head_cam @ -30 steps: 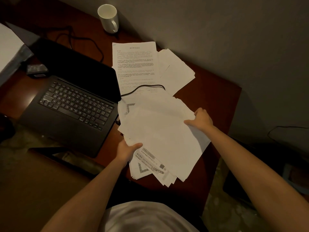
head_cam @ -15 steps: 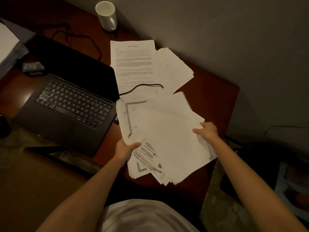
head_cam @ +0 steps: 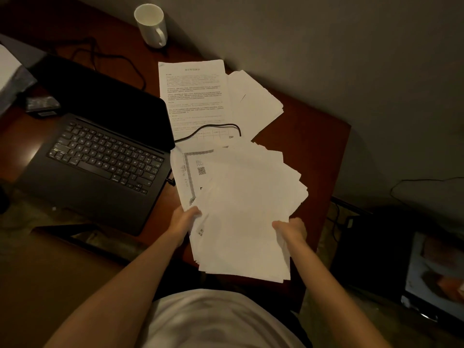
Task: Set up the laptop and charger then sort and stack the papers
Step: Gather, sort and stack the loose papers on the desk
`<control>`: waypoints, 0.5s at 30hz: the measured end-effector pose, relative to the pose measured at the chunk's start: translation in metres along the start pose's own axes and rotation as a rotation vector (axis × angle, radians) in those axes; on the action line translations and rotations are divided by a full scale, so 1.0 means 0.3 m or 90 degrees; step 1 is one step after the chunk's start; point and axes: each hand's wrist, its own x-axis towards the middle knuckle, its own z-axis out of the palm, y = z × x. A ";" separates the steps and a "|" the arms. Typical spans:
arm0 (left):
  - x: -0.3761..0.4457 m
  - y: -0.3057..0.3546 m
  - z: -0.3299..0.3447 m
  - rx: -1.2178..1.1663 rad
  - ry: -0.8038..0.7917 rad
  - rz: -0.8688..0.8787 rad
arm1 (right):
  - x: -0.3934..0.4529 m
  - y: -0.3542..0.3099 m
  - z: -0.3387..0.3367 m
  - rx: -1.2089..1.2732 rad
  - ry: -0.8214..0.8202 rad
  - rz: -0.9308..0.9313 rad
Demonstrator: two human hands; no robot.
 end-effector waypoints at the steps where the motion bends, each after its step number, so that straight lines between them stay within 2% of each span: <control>1: -0.002 0.004 0.001 -0.027 -0.005 -0.003 | -0.002 -0.014 0.004 0.037 0.004 -0.010; 3: -0.001 0.012 0.003 -0.066 -0.018 -0.011 | -0.002 -0.047 0.003 0.120 0.000 -0.008; 6: -0.003 0.030 0.006 -0.040 -0.006 -0.043 | 0.007 -0.087 -0.002 0.179 -0.015 -0.030; 11: -0.008 0.023 -0.002 -0.005 -0.014 -0.020 | 0.017 -0.145 -0.049 -0.026 0.040 -0.165; 15: -0.012 0.031 -0.004 -0.066 -0.047 -0.024 | 0.032 -0.207 -0.113 -0.087 0.032 -0.277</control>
